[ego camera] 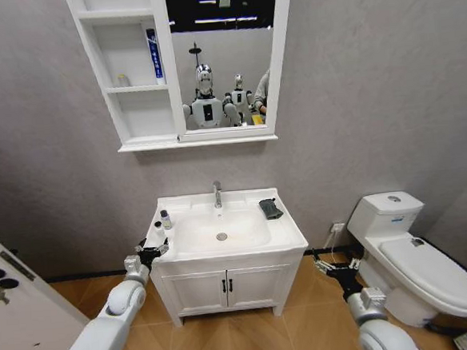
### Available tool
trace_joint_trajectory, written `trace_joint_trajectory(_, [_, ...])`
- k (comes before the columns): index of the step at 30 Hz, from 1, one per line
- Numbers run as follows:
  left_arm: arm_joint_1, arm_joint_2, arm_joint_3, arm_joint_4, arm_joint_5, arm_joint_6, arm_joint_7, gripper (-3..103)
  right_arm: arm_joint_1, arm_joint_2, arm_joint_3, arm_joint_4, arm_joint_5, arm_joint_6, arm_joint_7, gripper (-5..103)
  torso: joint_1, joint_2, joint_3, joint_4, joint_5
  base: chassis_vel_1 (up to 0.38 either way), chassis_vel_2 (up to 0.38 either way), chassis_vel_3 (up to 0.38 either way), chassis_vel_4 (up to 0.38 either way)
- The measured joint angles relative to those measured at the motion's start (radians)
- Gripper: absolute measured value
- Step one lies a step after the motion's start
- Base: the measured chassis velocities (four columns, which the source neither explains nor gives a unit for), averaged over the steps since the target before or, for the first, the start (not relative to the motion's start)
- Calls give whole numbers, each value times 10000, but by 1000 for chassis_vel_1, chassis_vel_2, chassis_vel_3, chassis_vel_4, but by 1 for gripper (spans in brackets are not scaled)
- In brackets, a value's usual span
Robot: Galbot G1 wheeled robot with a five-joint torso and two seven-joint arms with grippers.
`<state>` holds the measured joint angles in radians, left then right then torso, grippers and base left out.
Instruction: Move facial cleanser and shampoo from washbasin to cabinet, then wipe washbasin with towel.
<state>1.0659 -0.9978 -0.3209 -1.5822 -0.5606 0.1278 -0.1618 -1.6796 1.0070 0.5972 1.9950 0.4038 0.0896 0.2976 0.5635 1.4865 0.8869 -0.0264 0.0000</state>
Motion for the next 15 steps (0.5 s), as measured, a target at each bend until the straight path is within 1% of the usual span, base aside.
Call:
trace_joint_trajectory(3, [-443, -27, 224, 436, -168, 0, 1, 98, 33, -7, 6, -23, 1, 152, 0, 100, 1, 0, 0, 0, 0, 0, 0, 0, 0])
trace_joint_trajectory(7, [-780, -75, 479, 812, -159, 0, 60, 98, 39, -20, 60, -48, 69, 202, -3, 100, 1, 0, 0, 0, -1, 0, 0, 0, 0])
trace_joint_trajectory(9, [-1165, -223, 605, 1368, 178, -93, 164, 98, 37, -53, 127, -117, 138, 264, -8, 100, 0, 0, 0, 0, 1, 0, 0, 0, 0])
trace_joint_trajectory(12, [-1356, -311, 618, 1685, 271, -156, 236, 98, 23, -85, 146, -118, 183, 281, -15, 100, 1, 0, 0, -1, 0, 0, 0, 0, 0])
trace_joint_trajectory(13, [-1472, -366, 618, 1887, 315, -204, 247, 96, 9, -114, 153, -117, 218, 285, -18, 100, 1, 0, 0, 0, -1, 0, 0, 0, 0])
trace_joint_trajectory(14, [-1576, -420, 613, 2086, 352, -279, 281, 90, 4, -139, 156, -112, 245, 291, -29, 100, 0, 0, 0, -1, 0, 0, 0, 0, 0])
trace_joint_trajectory(15, [-1576, -420, 613, 2086, 352, -279, 281, 90, 4, -139, 156, -112, 245, 291, -29, 100, 0, 0, 0, -1, 0, 0, 0, 0, 0])
